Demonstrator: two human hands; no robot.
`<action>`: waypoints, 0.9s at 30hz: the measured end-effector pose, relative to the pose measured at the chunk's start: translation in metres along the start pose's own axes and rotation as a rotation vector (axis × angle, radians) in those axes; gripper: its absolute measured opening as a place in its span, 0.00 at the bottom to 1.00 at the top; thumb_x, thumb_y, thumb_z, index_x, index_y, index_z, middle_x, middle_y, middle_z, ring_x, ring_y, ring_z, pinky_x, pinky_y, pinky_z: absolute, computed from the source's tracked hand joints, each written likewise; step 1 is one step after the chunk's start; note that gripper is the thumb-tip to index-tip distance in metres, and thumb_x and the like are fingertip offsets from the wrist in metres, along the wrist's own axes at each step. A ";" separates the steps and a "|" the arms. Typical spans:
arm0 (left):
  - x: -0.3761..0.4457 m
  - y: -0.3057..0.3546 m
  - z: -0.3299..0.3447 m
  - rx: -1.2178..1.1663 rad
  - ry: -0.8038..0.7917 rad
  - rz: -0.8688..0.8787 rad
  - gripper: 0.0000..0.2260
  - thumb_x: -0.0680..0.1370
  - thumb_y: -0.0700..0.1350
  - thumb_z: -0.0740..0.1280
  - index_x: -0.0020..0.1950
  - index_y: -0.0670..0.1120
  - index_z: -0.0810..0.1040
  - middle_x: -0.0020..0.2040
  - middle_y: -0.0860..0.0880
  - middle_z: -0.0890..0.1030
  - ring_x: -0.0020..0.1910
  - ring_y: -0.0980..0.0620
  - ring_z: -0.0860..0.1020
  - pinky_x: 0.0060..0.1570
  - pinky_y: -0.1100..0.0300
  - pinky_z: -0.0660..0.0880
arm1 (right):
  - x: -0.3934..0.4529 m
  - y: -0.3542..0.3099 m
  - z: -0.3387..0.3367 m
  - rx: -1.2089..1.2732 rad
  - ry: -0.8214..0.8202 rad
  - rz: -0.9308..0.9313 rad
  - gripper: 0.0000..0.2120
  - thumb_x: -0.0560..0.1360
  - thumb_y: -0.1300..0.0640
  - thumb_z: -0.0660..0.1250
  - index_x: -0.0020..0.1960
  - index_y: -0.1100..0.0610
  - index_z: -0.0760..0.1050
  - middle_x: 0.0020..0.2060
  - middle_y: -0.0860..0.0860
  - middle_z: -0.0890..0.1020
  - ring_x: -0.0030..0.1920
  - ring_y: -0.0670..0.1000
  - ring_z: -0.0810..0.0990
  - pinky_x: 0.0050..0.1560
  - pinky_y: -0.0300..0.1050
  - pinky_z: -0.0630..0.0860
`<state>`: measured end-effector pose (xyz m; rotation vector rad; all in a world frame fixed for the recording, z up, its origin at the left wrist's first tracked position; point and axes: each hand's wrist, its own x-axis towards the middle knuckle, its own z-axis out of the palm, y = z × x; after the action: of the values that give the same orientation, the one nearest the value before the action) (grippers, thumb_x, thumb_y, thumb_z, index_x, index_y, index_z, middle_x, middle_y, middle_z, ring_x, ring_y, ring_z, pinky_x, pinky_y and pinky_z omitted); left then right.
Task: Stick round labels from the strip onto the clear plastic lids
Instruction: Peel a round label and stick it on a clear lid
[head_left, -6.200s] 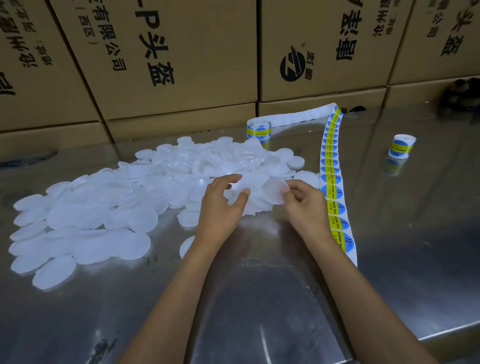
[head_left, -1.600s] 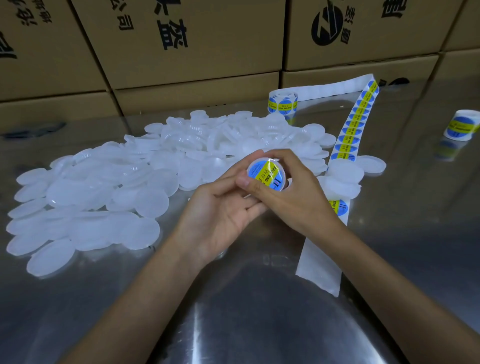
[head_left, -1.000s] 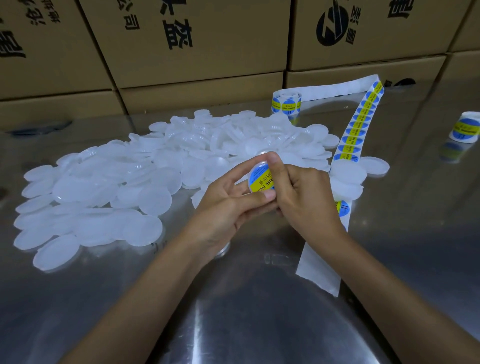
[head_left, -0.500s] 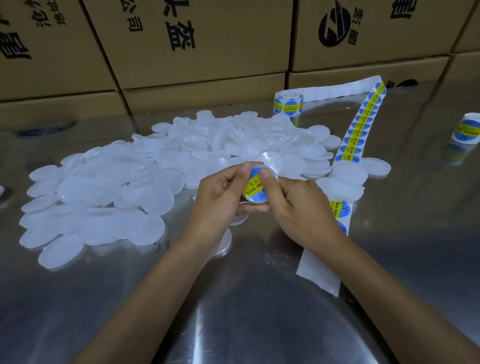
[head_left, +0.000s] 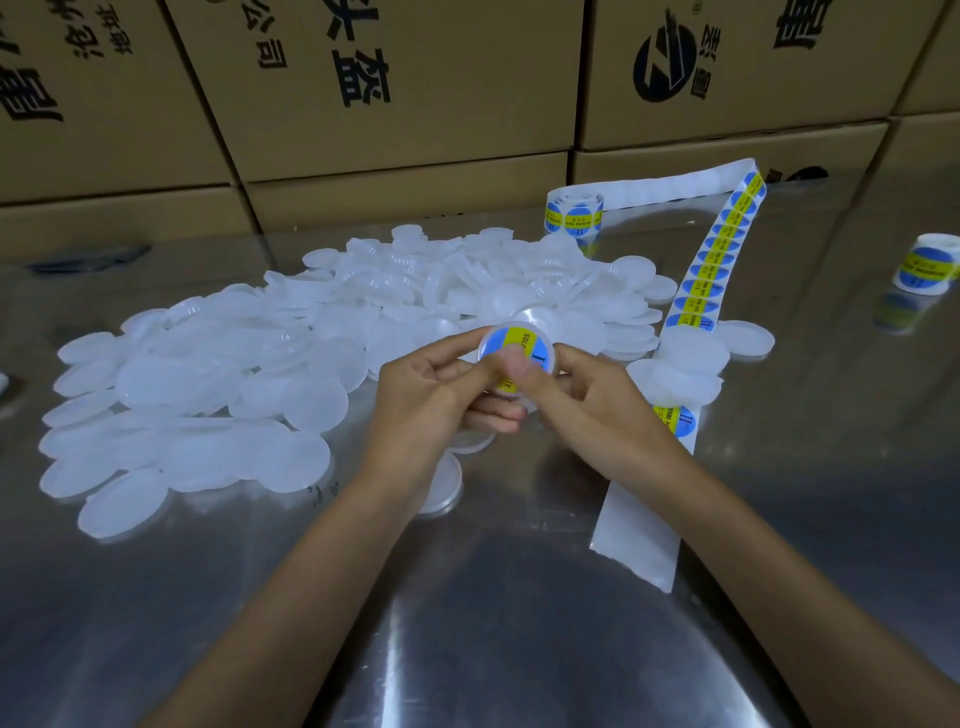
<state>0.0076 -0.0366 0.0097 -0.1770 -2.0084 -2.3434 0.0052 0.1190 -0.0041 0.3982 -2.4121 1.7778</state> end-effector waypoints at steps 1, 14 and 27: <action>0.000 -0.001 0.000 -0.007 0.018 -0.001 0.08 0.74 0.46 0.75 0.52 0.48 0.86 0.37 0.40 0.86 0.31 0.48 0.84 0.32 0.63 0.80 | -0.001 0.000 0.002 -0.023 -0.016 -0.021 0.31 0.69 0.30 0.65 0.47 0.59 0.78 0.31 0.60 0.72 0.31 0.47 0.67 0.35 0.47 0.65; -0.001 -0.005 0.007 0.161 0.028 0.066 0.12 0.78 0.49 0.72 0.48 0.39 0.81 0.31 0.39 0.82 0.23 0.44 0.79 0.27 0.54 0.80 | -0.009 -0.003 -0.001 -0.284 -0.108 -0.084 0.24 0.83 0.45 0.55 0.43 0.66 0.71 0.30 0.53 0.70 0.32 0.48 0.68 0.39 0.51 0.69; -0.003 -0.009 0.008 0.223 -0.165 0.110 0.13 0.85 0.36 0.58 0.67 0.46 0.74 0.48 0.43 0.82 0.34 0.48 0.82 0.43 0.53 0.81 | 0.000 0.006 -0.013 -0.155 0.141 -0.071 0.23 0.78 0.47 0.67 0.37 0.65 0.70 0.22 0.47 0.63 0.25 0.46 0.59 0.28 0.37 0.58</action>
<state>0.0096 -0.0272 0.0016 -0.4704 -2.2515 -2.0829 0.0028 0.1326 -0.0053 0.3256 -2.3848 1.5225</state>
